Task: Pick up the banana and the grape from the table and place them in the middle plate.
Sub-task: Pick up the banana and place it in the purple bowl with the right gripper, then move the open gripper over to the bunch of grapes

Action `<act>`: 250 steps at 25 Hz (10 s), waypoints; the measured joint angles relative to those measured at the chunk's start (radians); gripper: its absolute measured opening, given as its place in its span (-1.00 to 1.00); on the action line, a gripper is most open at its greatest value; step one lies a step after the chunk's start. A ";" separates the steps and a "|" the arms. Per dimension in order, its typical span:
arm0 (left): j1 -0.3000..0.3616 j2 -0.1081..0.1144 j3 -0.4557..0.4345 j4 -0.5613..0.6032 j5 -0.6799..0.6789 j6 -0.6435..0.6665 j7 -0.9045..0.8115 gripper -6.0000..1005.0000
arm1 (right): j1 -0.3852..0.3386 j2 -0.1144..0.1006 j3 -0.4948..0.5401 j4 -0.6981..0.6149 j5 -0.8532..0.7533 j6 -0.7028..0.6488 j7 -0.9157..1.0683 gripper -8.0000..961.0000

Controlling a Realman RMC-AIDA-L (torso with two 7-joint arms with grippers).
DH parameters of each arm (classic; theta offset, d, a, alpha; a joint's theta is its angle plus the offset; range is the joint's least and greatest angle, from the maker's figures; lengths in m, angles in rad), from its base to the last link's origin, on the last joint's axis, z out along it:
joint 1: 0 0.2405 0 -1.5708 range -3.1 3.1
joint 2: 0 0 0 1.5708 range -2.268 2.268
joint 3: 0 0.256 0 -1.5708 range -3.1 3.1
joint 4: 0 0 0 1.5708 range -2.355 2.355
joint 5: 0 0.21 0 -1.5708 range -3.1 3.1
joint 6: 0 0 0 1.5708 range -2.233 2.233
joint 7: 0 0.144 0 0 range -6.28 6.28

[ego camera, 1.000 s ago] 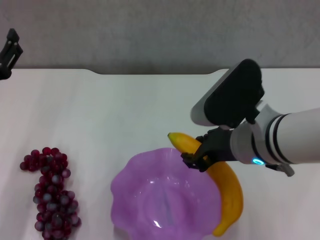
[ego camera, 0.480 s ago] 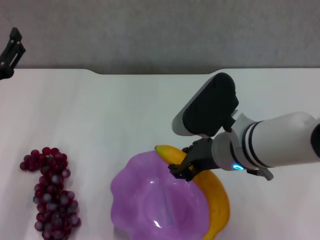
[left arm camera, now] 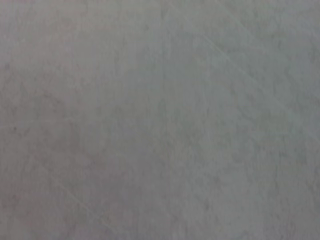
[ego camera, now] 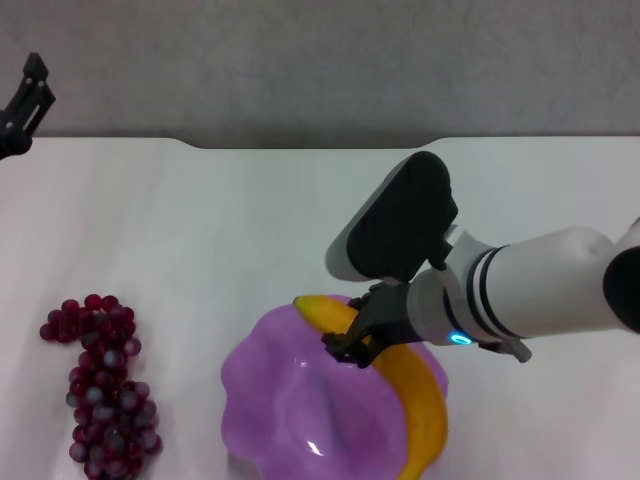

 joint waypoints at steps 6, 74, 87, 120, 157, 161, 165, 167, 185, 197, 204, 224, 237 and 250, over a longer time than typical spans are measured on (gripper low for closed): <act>0.001 0.000 -0.001 0.002 0.000 0.000 0.000 0.75 | 0.000 0.000 -0.029 -0.035 0.000 0.000 -0.001 0.05; -0.004 0.001 0.015 0.002 0.000 -0.008 0.000 0.75 | -0.126 -0.003 0.084 -0.096 0.073 -0.299 -0.092 0.41; -0.006 0.008 0.033 -0.003 0.000 -0.013 0.000 0.75 | -0.441 -0.004 0.235 -0.316 0.083 -0.571 -0.171 0.41; 0.128 -0.013 -0.075 -0.710 -0.008 -1.132 0.179 0.75 | -0.727 -0.003 0.421 -0.318 0.087 -0.851 -0.056 0.40; -0.123 -0.016 -0.247 -0.636 0.000 -1.706 0.178 0.75 | -0.617 -0.003 0.420 0.145 0.085 -1.074 -0.043 0.40; -0.152 -0.015 -0.272 -0.626 0.000 -1.789 0.159 0.75 | -0.614 -0.003 0.409 0.148 0.086 -1.074 -0.043 0.40; -0.195 -0.014 -0.299 -0.594 0.000 -1.886 0.147 0.75 | -0.614 -0.003 0.407 0.149 0.086 -1.074 -0.043 0.40; -0.211 -0.013 -0.304 -0.582 0.000 -1.925 0.145 0.75 | -0.612 -0.003 0.402 0.147 0.086 -1.074 -0.044 0.40; -0.335 -0.015 -0.252 -0.408 0.000 -2.066 0.160 0.75 | -0.601 -0.003 0.382 0.140 0.086 -1.073 -0.044 0.40; -0.394 -0.015 -0.242 -0.277 -0.008 -2.055 0.165 0.75 | -0.590 -0.005 0.374 0.139 0.086 -1.066 -0.044 0.40; -0.412 -0.018 -0.227 -0.237 -0.019 -2.048 0.175 0.70 | -0.587 -0.005 0.372 0.139 0.086 -1.066 -0.044 0.40; -0.474 -0.016 -0.216 -0.098 -0.044 -2.001 0.183 0.54 | -0.584 -0.005 0.369 0.140 0.086 -1.066 -0.044 0.40; -0.474 -0.014 -0.230 -0.097 -0.037 -1.997 0.170 0.43 | -0.581 -0.005 0.367 0.144 0.086 -1.066 -0.044 0.40; -0.468 -0.014 -0.221 -0.108 -0.012 -1.995 0.169 -0.33 | -0.582 -0.005 0.360 0.144 0.086 -1.065 -0.044 0.40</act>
